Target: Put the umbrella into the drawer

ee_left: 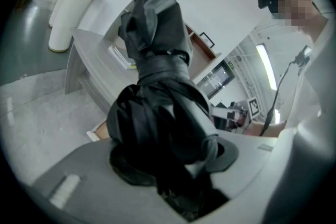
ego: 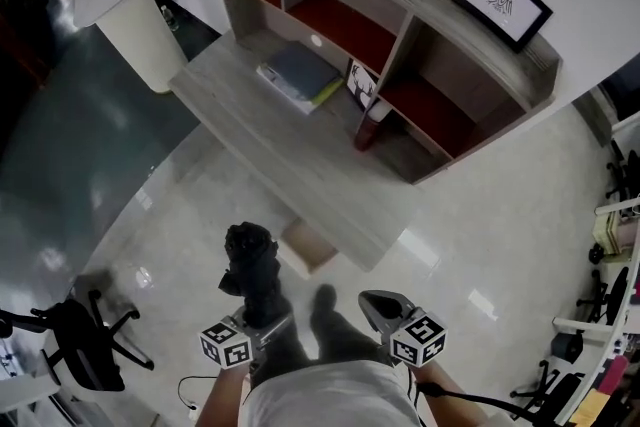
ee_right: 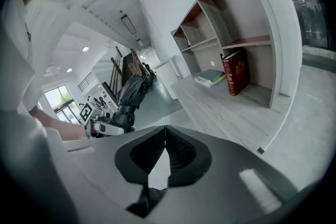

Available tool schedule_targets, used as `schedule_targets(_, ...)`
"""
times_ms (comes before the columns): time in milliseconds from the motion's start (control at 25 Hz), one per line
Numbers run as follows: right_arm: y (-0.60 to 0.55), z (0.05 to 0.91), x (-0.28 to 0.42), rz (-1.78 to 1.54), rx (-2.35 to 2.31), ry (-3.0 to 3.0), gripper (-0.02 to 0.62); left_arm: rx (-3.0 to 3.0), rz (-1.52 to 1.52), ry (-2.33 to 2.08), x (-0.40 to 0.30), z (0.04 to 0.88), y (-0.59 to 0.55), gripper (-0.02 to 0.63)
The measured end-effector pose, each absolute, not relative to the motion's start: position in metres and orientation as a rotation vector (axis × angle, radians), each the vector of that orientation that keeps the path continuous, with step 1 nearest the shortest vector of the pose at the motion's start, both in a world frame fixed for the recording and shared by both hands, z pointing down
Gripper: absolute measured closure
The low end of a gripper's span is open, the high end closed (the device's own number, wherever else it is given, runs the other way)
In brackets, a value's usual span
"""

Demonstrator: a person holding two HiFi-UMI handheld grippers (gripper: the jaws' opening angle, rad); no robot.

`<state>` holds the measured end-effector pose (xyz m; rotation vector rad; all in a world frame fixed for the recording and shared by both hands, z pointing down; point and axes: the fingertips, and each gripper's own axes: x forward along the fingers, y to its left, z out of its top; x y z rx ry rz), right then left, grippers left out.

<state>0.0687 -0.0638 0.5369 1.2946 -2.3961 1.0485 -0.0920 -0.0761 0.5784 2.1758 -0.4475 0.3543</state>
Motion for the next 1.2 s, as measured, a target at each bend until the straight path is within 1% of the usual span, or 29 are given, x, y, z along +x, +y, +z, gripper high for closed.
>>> schedule_targets(360, -0.077, 0.578, 0.060, 1.116, 1.326, -2.325, 0.591, 2.125, 0.449, -0.383, -0.096, 0.648, -0.092, 0.399)
schedule_targets(1200, -0.083, 0.666, 0.045, 1.234, 1.308, -2.242, 0.591, 1.980, 0.664, -0.279, -0.098, 0.795, -0.081, 0.402)
